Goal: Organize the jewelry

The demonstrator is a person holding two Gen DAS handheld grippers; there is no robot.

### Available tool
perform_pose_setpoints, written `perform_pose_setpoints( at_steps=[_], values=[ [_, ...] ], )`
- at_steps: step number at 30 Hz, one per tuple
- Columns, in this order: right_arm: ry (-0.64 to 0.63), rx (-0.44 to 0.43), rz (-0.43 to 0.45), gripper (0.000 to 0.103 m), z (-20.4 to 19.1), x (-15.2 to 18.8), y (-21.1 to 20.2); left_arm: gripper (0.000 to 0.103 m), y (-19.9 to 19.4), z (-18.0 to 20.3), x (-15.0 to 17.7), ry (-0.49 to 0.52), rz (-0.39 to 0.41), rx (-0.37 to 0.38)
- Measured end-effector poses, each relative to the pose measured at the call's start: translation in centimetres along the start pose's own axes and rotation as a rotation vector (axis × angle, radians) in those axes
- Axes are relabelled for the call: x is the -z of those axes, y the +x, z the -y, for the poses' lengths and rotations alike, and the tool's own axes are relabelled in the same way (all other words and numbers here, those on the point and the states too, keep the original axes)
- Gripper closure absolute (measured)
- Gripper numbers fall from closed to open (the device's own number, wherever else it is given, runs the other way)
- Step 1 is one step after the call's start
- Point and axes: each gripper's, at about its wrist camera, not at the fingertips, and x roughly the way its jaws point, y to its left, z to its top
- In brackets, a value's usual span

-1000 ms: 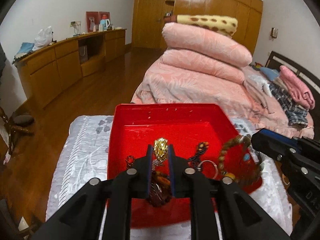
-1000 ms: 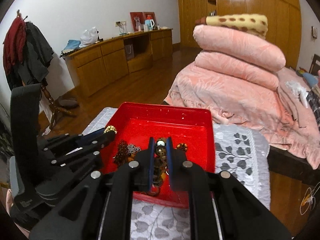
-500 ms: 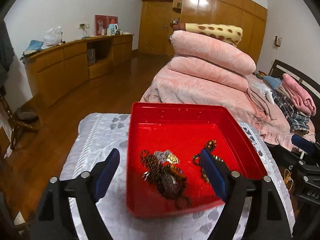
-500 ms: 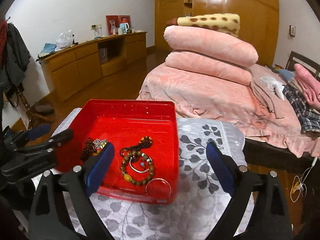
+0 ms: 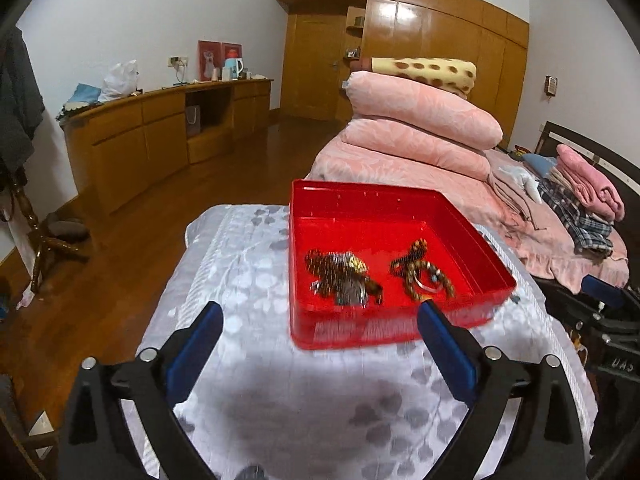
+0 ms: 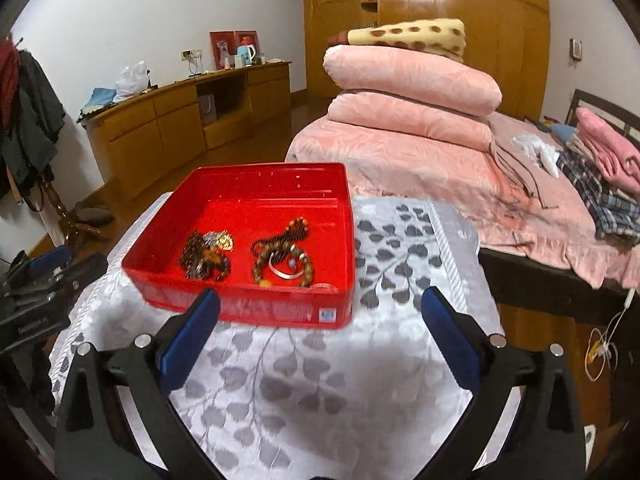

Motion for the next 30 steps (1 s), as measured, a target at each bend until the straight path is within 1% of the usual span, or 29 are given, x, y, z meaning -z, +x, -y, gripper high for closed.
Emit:
perform_pose_setpoints(
  at_steps=[5, 10, 14, 20, 27, 30],
  values=[
    [0.017, -0.019, 0.015, 0.006, -0.4, 2.0, -1.7, 0.007, -1.9, 0.2, 1.3, 0.003, 0.028, -0.01],
    [0.001, -0.015, 0.016, 0.006, -1.1, 3.7, -3.0, 0.007, -3.9, 0.1, 2.5, 0.002, 0.054, -0.017],
    [0.0, -0.026, 0.013, 0.006, -1.6, 4.8, -3.9, 0.007, -4.8, 0.4, 3.6, 0.019, 0.058, -0.031],
    [-0.014, -0.028, 0.033, 0.006, -2.3, 5.9, -5.1, 0.007, -6.4, 0.9, 4.8, 0.046, 0.08, -0.036],
    [-0.026, -0.012, 0.084, 0.006, -2.9, 6.6, -6.7, 0.007, -8.7, 1.3, 5.5, 0.061, 0.142, -0.034],
    [-0.019, -0.022, 0.108, 0.006, -2.9, 6.7, -7.6, 0.007, -9.5, 1.5, 5.6, 0.069, 0.162, -0.028]
  ],
)
